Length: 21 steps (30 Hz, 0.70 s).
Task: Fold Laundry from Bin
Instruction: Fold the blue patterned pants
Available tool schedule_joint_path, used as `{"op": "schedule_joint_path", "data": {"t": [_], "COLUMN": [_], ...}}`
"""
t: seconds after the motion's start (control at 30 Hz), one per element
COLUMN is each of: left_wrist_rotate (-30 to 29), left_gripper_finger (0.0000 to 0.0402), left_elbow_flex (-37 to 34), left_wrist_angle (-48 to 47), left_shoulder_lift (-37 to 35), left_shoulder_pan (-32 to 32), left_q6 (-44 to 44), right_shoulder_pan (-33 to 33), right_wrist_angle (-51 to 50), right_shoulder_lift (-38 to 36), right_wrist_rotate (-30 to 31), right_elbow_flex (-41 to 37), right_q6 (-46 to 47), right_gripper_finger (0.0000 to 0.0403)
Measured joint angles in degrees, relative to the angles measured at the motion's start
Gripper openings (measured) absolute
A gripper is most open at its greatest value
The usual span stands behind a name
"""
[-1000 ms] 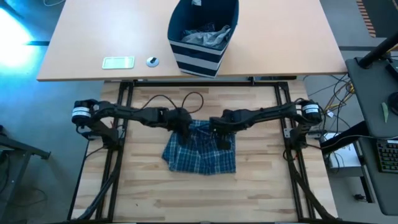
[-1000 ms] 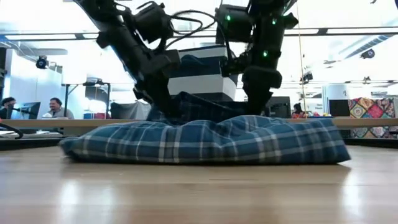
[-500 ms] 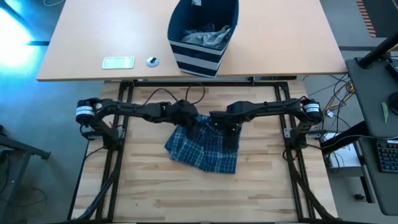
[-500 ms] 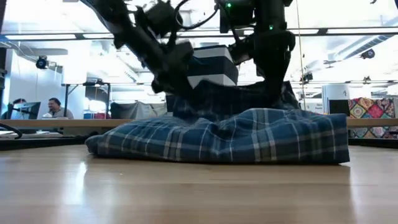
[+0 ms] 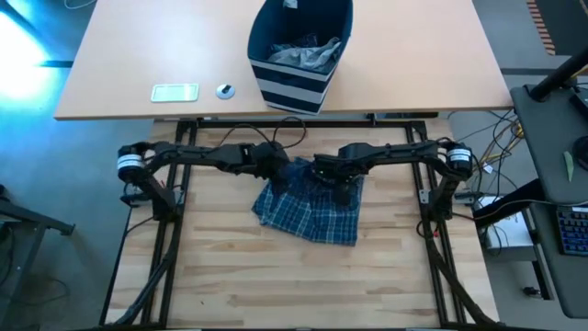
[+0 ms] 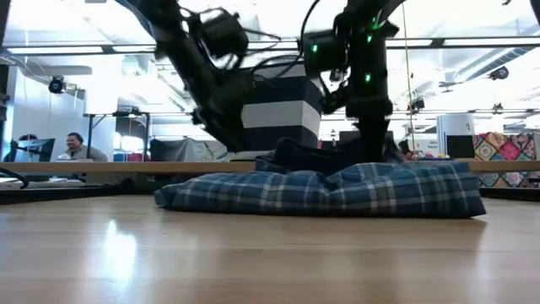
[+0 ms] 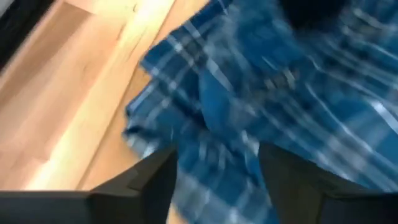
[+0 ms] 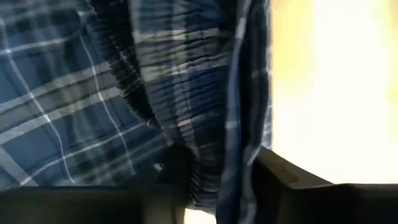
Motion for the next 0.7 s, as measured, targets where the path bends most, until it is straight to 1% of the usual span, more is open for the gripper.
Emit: {"op": "schedule_joint_path", "data": {"t": [0.1,0.17,0.23,0.33,0.4,0.47,0.5,0.57,0.63,0.7], "left_wrist_rotate": [0.86,3.36,6.19,8.53,8.49,6.62,5.39,4.59,4.48,4.52], "left_gripper_finger": [0.0239,0.0243,0.0242,0.0233,0.0228,0.0224,0.0222,0.0218,0.0214,0.0210], "left_elbow_flex": [-0.48,-1.26,-2.35,-4.85,-6.06,-6.44,-6.67,-6.72,-6.72,-6.58], "left_wrist_angle": [-3.65,-3.87,-0.23,9.73,13.77,14.55,14.31,14.53,14.30,13.33], "left_shoulder_lift": [-3.37,-4.55,-5.02,-3.95,-1.57,1.32,2.73,5.36,7.30,8.52], "left_shoulder_pan": [-1.33,-2.80,-4.68,-7.45,-8.87,-9.44,-9.51,-9.47,-9.44,-9.58], "left_q6": [-0.49,-0.42,-0.17,-0.08,-0.35,-1.03,-1.58,-2.01,-2.29,-2.39], "right_shoulder_pan": [-0.15,-0.55,-0.73,-1.24,-1.68,-1.86,-1.89,-1.79,-1.75,-2.96], "right_wrist_angle": [-1.08,-1.20,-2.17,-2.20,-2.19,-0.95,0.84,7.46,15.28,22.37], "right_shoulder_lift": [-2.98,-5.02,-6.65,-8.67,-8.99,-8.97,-8.98,-9.10,-8.53,-7.15], "right_wrist_rotate": [1.88,2.16,2.31,2.21,2.06,0.86,-1.67,-7.53,-9.36,-10.72], "right_elbow_flex": [1.27,1.43,1.36,0.71,0.09,-0.49,-0.96,-2.74,-5.96,-9.72], "right_q6": [0.08,0.08,0.11,0.05,0.09,1.54,2.30,4.20,6.08,7.92], "right_gripper_finger": [0.0156,0.0174,0.0188,0.0204,0.0214,0.0220,0.0220,0.0216,0.0201,0.0176]}}
